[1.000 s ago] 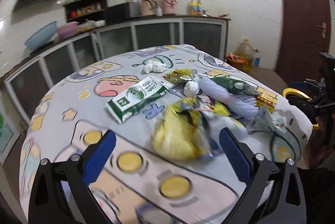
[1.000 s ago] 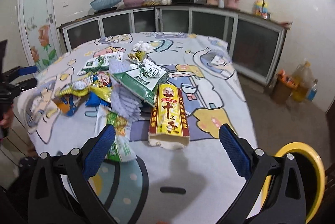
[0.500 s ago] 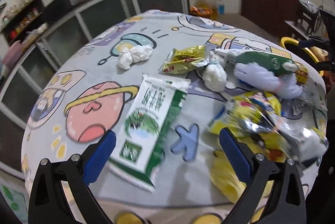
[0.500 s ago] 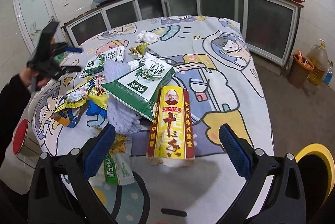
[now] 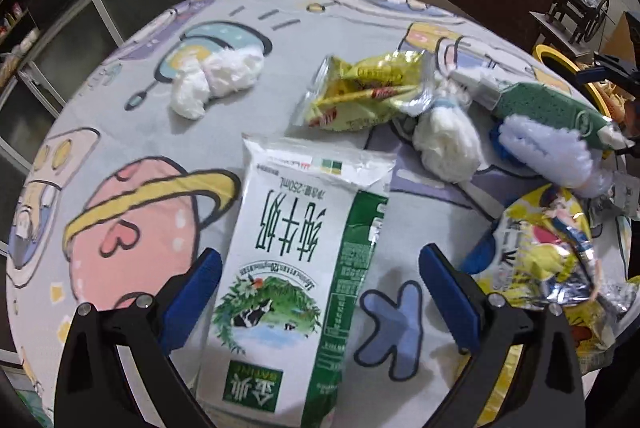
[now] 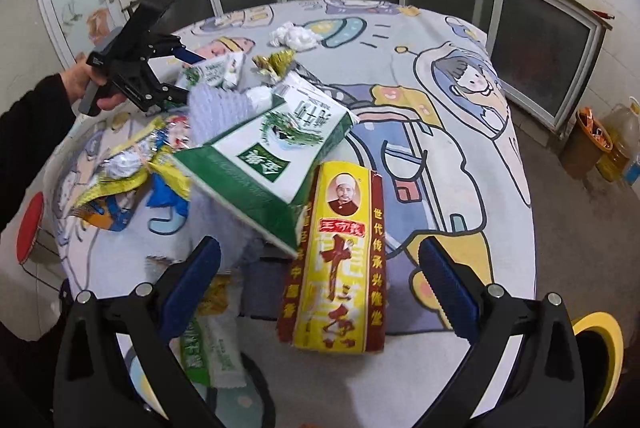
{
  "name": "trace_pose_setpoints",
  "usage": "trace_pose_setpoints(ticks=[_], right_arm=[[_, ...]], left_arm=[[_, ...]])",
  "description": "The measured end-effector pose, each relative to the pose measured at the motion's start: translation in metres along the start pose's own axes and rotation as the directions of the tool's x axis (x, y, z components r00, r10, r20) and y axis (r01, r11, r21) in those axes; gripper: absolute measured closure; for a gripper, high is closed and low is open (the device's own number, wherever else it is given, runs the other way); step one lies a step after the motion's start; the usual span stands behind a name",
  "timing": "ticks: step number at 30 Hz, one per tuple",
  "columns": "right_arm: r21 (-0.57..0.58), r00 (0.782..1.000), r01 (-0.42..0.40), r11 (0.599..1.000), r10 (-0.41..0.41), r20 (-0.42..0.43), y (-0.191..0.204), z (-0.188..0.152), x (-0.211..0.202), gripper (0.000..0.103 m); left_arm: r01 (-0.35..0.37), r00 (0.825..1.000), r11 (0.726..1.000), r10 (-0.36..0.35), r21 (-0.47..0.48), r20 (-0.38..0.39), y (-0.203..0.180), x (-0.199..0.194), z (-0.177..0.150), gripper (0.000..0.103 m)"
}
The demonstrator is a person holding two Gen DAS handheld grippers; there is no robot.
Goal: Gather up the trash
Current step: 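Grasp the green-white milk carton with the left tool while the right tool grasps the yellow spice box, then carry the yellow spice box to the bin and open the right tool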
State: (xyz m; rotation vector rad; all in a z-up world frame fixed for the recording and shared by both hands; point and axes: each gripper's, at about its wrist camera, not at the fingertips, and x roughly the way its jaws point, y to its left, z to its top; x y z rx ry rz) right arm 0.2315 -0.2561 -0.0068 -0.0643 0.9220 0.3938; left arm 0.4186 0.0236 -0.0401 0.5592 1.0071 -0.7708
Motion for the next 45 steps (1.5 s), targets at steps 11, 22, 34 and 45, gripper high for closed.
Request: trace_pose_setpoints(ticks=[11, 22, 34, 45], right_arm=[[0.095, 0.986, -0.052, 0.994, 0.066, -0.156, -0.023, 0.000, 0.029, 0.008], [0.109, 0.985, -0.019, 0.994, 0.037, -0.166, -0.020, -0.001, 0.027, 0.070], [0.164, 0.996, -0.001, 0.986, 0.015, -0.083, -0.025, -0.010, -0.025, 0.072], [0.371, 0.997, 0.030, 0.928, -0.057, 0.061, -0.085, -0.063, -0.089, 0.072]], left_arm=[[0.103, 0.994, 0.991, -0.105, -0.090, -0.020, 0.028, 0.022, -0.006, 0.008], [-0.007, 0.999, 0.992, 0.012, -0.124, 0.043, 0.021, 0.019, -0.006, 0.047], [-0.043, 0.979, 0.971, 0.088, -0.235, 0.184, 0.022, -0.060, -0.012, 0.047], [0.016, 0.937, 0.979, 0.056, -0.202, 0.346, -0.063, -0.127, 0.027, 0.047]])
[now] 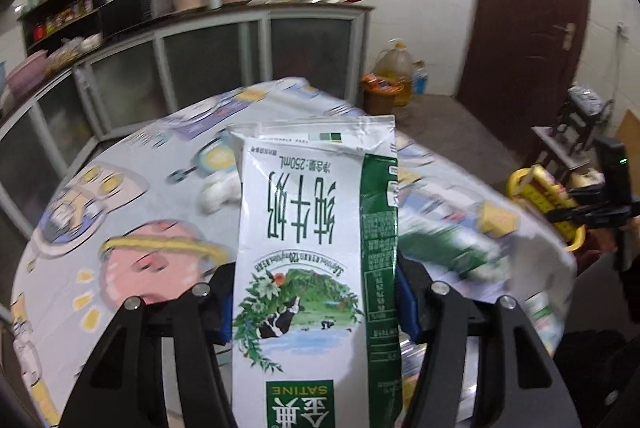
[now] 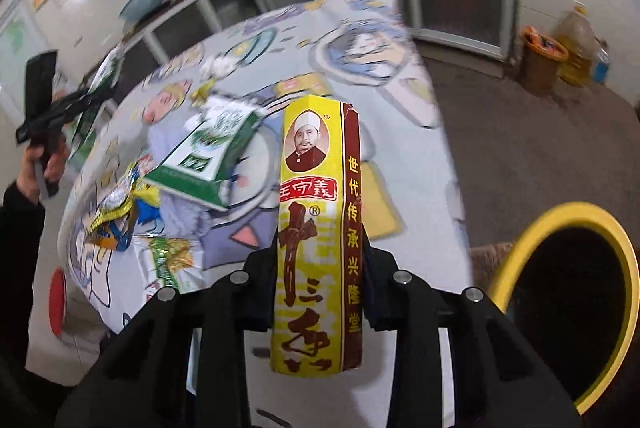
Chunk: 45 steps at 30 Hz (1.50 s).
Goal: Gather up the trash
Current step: 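Carry the yellow spice box to the bin and open the right tool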
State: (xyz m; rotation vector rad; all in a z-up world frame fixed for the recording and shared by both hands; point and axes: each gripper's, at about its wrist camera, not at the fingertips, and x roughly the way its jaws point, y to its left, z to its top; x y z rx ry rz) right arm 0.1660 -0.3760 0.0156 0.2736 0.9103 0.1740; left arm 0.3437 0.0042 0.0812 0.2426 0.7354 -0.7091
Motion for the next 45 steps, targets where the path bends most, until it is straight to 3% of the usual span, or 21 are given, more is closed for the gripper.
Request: trace_pose_setpoints(ticks=[4, 7, 13, 17, 21, 27, 30, 35, 38, 39, 40, 41, 45], right_arm=[[0.119, 0.995, 0.067, 0.991, -0.075, 0.063, -0.048, -0.015, -0.032, 0.072], [0.195, 0.985, 0.124, 0.973, -0.144, 0.093, -0.079, -0.027, -0.053, 0.072], [0.346, 0.955, 0.213, 0.914, -0.269, 0.123, -0.138, -0.057, -0.093, 0.072], [0.400, 0.948, 0.227, 0.888, -0.295, 0.116, -0.165, -0.075, -0.102, 0.071], [0.445, 0.950, 0.219, 0.868, -0.294, 0.107, -0.186, -0.089, -0.101, 0.071], [0.489, 0.950, 0.219, 0.844, -0.298, 0.089, -0.209, -0.103, -0.095, 0.070], [0.505, 0.953, 0.217, 0.835, -0.294, 0.076, -0.217, -0.110, -0.091, 0.069], [0.527, 0.951, 0.232, 0.817, -0.305, 0.054, -0.229, -0.119, -0.087, 0.066], [0.549, 0.943, 0.252, 0.797, -0.329, 0.045, -0.236, -0.120, -0.089, 0.058], [0.555, 0.941, 0.258, 0.790, -0.336, 0.040, -0.239, -0.122, -0.090, 0.046], [0.570, 0.935, 0.266, 0.777, -0.351, 0.043, -0.242, -0.126, -0.094, 0.040], [0.579, 0.931, 0.275, 0.768, -0.364, 0.041, -0.244, -0.129, -0.097, 0.040], [0.610, 0.922, 0.283, 0.740, -0.384, 0.039, -0.252, -0.141, -0.110, 0.039]], left_arm=[[0.088, 0.996, 0.994, -0.089, 0.070, 0.015, -0.061, 0.015, 0.028, 0.047], [0.180, 0.983, 0.972, -0.183, 0.153, 0.010, -0.120, 0.033, 0.048, 0.047], [0.353, 0.933, 0.892, -0.359, 0.283, -0.033, -0.241, 0.074, 0.076, 0.047], [0.442, 0.894, 0.836, -0.440, 0.326, -0.084, -0.311, 0.106, 0.081, 0.047], [0.505, 0.862, 0.803, -0.490, 0.316, -0.130, -0.365, 0.140, 0.078, 0.047], [0.543, 0.839, 0.799, -0.518, 0.256, -0.163, -0.406, 0.183, 0.071, 0.047], [0.541, 0.841, 0.809, -0.513, 0.231, -0.174, -0.417, 0.201, 0.067, 0.047], [0.564, 0.824, 0.802, -0.531, 0.198, -0.196, -0.430, 0.220, 0.064, 0.046], [0.575, 0.815, 0.800, -0.544, 0.172, -0.199, -0.433, 0.227, 0.066, 0.046], [0.579, 0.813, 0.799, -0.548, 0.161, -0.197, -0.434, 0.229, 0.067, 0.036], [0.579, 0.812, 0.801, -0.552, 0.152, -0.188, -0.432, 0.227, 0.068, 0.014], [0.566, 0.823, 0.810, -0.544, 0.150, -0.167, -0.432, 0.223, 0.069, 0.007], [0.523, 0.852, 0.838, -0.513, 0.157, -0.103, -0.423, 0.208, 0.070, 0.008]])
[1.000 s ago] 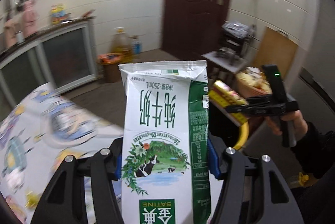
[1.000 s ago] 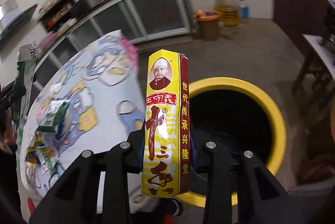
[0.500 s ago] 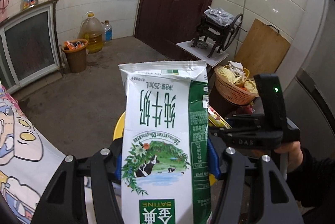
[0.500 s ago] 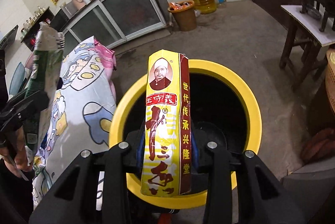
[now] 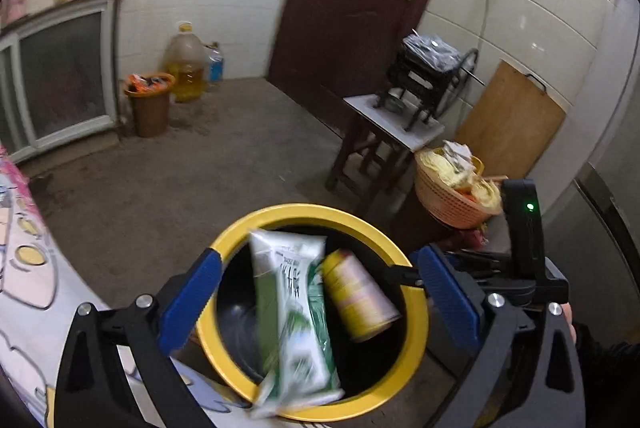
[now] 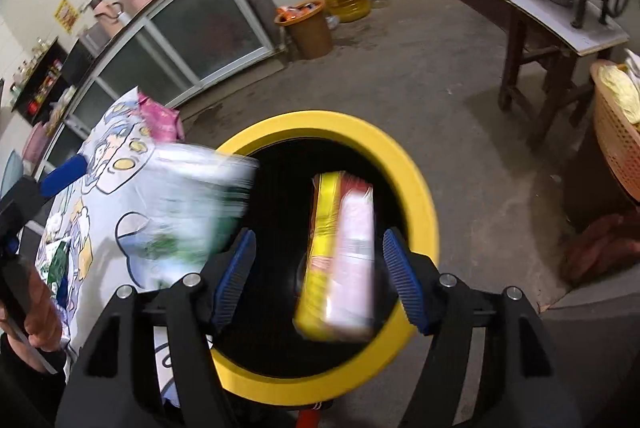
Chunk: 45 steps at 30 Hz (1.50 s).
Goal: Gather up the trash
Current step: 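Carry the yellow spice box to the bin and open the right tool, then drop the milk carton into the bin from the left tool, then grasp the milk carton with the right tool while the left tool grasps the snack wrapper bundle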
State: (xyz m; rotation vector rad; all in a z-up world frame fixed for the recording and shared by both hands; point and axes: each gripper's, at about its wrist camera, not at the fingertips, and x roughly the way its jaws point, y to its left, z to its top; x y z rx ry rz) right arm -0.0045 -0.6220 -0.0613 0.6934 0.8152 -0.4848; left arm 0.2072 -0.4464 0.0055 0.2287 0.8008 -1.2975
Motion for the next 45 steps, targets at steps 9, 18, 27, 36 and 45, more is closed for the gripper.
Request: trace_pose_setpoints(ticks=[9, 18, 27, 36, 45], right_arm=[[-0.036, 0.998, -0.056, 0.998, 0.057, 0.021, 0.019, -0.006, -0.011, 0.037], [-0.213, 0.985, -0.172, 0.962, 0.172, -0.015, 0.096, -0.007, -0.013, 0.029], [-0.464, 0.916, -0.401, 0.790, 0.348, -0.199, 0.216, -0.034, -0.009, 0.016], [-0.565, 0.814, -0.580, 0.588, 0.396, -0.424, 0.339, -0.069, 0.000, 0.010], [-0.509, 0.742, -0.655, 0.558, 0.349, -0.572, 0.407, -0.085, 0.018, 0.009]], left_arm=[[-0.070, 0.988, 0.996, 0.077, -0.062, 0.136, 0.008, -0.081, -0.021, 0.008], [-0.216, 0.947, 0.971, 0.235, -0.107, 0.221, 0.018, -0.204, -0.086, 0.008], [-0.524, 0.827, 0.816, 0.556, -0.245, 0.081, 0.064, -0.329, -0.182, 0.008], [-0.630, 0.760, 0.709, 0.646, -0.317, -0.066, 0.095, -0.368, -0.242, 0.008], [-0.612, 0.765, 0.695, 0.641, -0.378, -0.060, 0.103, -0.360, -0.262, 0.008]])
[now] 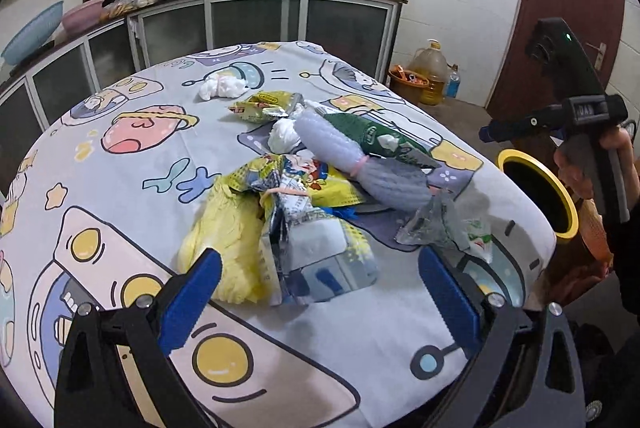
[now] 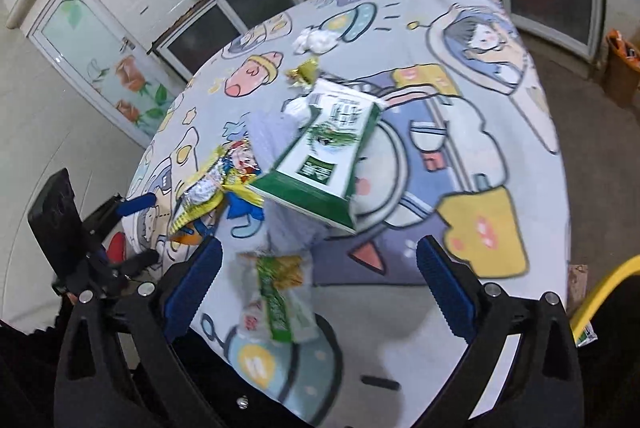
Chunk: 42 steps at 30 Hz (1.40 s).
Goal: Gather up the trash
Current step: 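Grasp the milk carton with the right tool while the left tool grasps the snack wrapper bundle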
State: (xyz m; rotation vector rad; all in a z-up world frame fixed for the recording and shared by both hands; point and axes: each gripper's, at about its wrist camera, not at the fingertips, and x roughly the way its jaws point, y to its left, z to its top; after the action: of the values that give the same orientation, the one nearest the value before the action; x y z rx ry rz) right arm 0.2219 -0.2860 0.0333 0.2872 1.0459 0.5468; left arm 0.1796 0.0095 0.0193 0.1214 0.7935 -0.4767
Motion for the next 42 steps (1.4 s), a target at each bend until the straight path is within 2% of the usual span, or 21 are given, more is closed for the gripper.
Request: trace_pose_setpoints(ticks=[7, 11, 18, 24, 30, 34, 37, 39, 42], right_arm=[[0.063, 0.998, 0.016, 0.998, -0.012, -0.058, 0.001, 0.026, 0.022, 0.009], [0.075, 0.997, 0.002, 0.997, 0.004, -0.081, 0.002, 0.038, 0.032, 0.009], [0.111, 0.988, -0.015, 0.994, 0.032, -0.152, -0.003, 0.065, 0.057, 0.009], [0.167, 0.977, -0.040, 0.985, 0.073, -0.201, -0.013, 0.073, 0.078, 0.009], [0.162, 0.974, -0.027, 0.986, 0.063, -0.220, -0.015, 0.076, 0.092, 0.010], [0.153, 0.969, -0.017, 0.988, 0.054, -0.242, -0.014, 0.078, 0.104, 0.011], [0.156, 0.967, -0.004, 0.988, 0.043, -0.250, -0.017, 0.080, 0.113, 0.012], [0.181, 0.966, -0.005, 0.983, 0.052, -0.253, -0.022, 0.080, 0.118, 0.012], [0.193, 0.964, -0.012, 0.981, 0.062, -0.258, -0.026, 0.077, 0.119, 0.012]], left_arm=[[0.054, 0.998, 0.993, -0.051, -0.104, 0.023, 0.011, 0.004, -0.001, 0.008], [0.085, 0.995, 0.990, -0.080, -0.109, 0.053, 0.006, 0.001, 0.001, 0.008], [0.058, 0.998, 0.993, -0.059, -0.098, -0.008, -0.002, 0.023, 0.013, 0.008], [0.100, 0.994, 0.987, -0.103, -0.127, -0.019, -0.003, 0.024, 0.015, 0.008], [0.053, 0.997, 0.992, -0.058, -0.115, -0.041, -0.005, 0.033, 0.016, 0.008], [0.069, 0.997, 0.991, -0.072, -0.118, -0.026, -0.008, 0.034, 0.019, 0.008], [0.026, 0.999, 0.993, -0.030, -0.113, -0.039, -0.008, 0.042, 0.021, 0.008], [-0.012, 0.999, 0.990, 0.005, -0.142, -0.046, -0.003, 0.046, 0.024, 0.008], [0.010, 0.999, 0.983, -0.016, -0.181, -0.031, 0.006, 0.043, 0.030, 0.008]])
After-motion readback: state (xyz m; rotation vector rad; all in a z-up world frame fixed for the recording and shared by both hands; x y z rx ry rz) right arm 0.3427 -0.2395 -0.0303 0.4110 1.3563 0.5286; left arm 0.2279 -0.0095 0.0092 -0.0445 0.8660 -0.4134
